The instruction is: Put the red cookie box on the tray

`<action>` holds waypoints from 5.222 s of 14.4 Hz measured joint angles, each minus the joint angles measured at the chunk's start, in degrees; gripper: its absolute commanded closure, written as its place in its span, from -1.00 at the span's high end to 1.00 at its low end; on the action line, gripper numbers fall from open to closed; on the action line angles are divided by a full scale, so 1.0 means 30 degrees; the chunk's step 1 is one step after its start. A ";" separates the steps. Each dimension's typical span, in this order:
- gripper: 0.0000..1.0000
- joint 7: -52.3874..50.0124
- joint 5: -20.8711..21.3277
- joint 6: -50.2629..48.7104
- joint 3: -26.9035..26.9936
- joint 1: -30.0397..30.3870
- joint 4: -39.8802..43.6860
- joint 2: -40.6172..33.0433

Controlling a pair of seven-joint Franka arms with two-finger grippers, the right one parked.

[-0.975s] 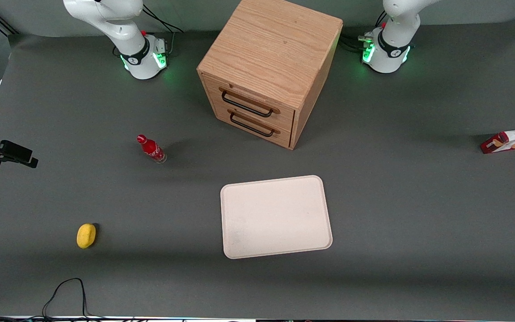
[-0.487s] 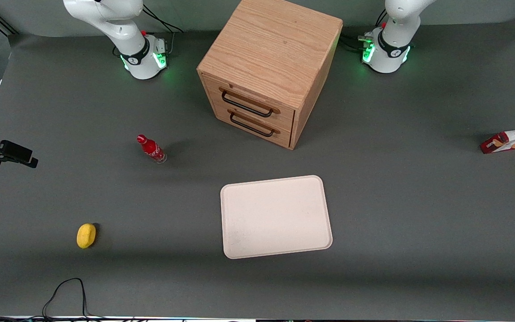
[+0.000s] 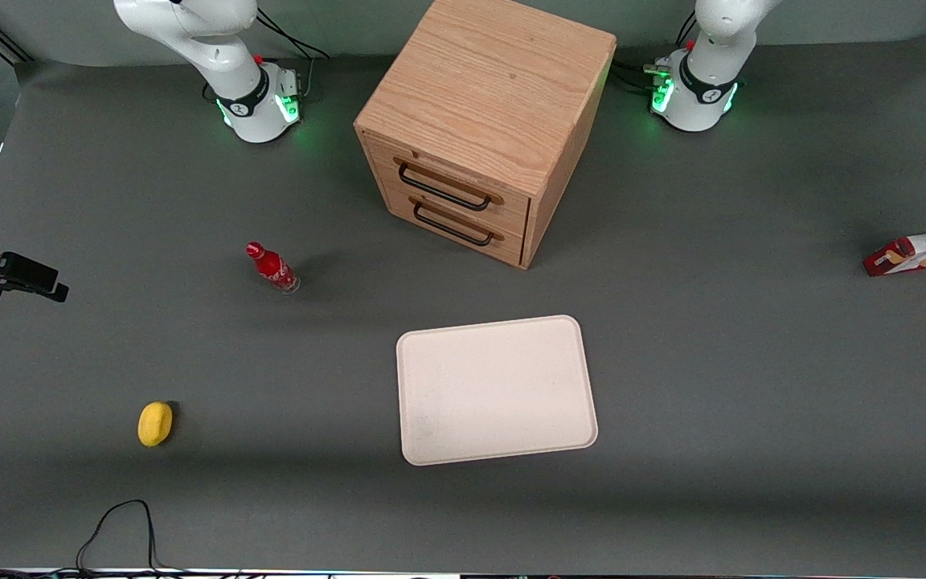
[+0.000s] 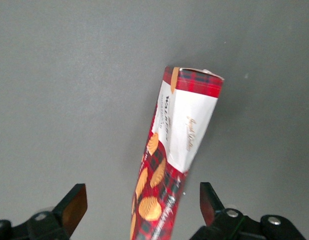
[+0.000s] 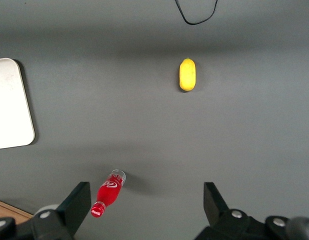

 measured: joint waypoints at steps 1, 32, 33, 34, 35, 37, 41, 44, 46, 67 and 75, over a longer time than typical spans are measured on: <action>0.99 0.0183 -0.0060 0.0308 -0.0003 0.0021 -0.0001 0.0390; -1.00 -0.1306 -0.0955 -0.7100 -0.1027 -0.0948 0.3875 -0.1517; -1.00 -0.2238 -0.0955 -0.8757 -0.1036 -0.1376 0.4877 -0.1806; -1.00 -0.3198 -0.0955 -1.0323 -0.1042 -0.1806 0.5968 -0.1994; -1.00 -0.4141 -0.0955 -1.1633 -0.1044 -0.2228 0.6975 -0.2078; -1.00 -0.6415 -0.0954 -1.4110 -0.1054 -0.3161 0.8879 -0.2085; -1.00 -1.2841 -0.1044 -1.8217 -0.1127 -0.5800 1.1873 -0.2081; -1.00 -1.9757 -0.1236 -1.9519 -0.1725 -0.8360 1.2858 -0.2058; -1.00 -2.4404 -0.1973 -1.9568 -0.2716 -0.9705 1.2999 -0.1975; -1.00 -4.6472 -0.1256 -0.7975 -0.3539 -1.9944 1.7960 1.1205; -1.00 -4.7514 -0.1248 -0.7655 -0.3453 -2.0142 1.8031 1.1618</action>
